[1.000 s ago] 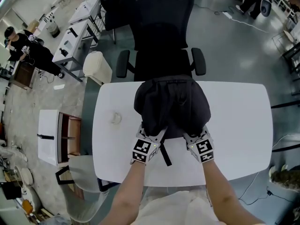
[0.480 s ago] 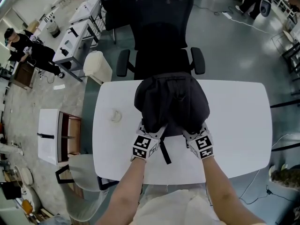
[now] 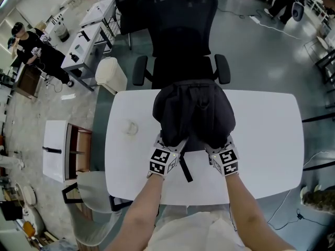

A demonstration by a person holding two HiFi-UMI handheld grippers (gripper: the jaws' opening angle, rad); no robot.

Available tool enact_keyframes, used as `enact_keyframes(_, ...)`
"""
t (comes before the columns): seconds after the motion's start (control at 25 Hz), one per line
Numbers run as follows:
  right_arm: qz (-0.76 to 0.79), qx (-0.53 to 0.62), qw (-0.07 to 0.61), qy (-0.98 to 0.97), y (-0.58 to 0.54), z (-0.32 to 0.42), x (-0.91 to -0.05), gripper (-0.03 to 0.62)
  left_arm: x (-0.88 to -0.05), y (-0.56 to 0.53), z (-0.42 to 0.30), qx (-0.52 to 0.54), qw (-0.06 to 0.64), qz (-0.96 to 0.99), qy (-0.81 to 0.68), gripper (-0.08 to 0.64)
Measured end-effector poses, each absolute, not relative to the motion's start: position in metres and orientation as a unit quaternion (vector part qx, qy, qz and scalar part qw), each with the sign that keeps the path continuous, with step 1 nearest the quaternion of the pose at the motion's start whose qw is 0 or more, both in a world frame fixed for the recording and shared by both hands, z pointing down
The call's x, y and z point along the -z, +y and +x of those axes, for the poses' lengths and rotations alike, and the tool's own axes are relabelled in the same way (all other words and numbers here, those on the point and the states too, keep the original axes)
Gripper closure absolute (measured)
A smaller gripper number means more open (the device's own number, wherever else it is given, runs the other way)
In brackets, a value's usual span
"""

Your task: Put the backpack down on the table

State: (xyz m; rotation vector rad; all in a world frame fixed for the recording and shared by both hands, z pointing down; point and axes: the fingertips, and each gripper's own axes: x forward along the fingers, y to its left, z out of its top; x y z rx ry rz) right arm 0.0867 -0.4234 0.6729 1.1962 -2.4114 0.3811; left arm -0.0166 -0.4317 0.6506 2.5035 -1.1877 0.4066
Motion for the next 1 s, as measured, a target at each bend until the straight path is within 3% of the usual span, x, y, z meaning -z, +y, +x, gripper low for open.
enact_keyframes(1.0,0.479,-0.160,0.146,-0.851,-0.401,0.120,-0.626,0.293,-0.610,-0.400,-0.057,-0.149,0.137,0.877,-0.436,0.261)
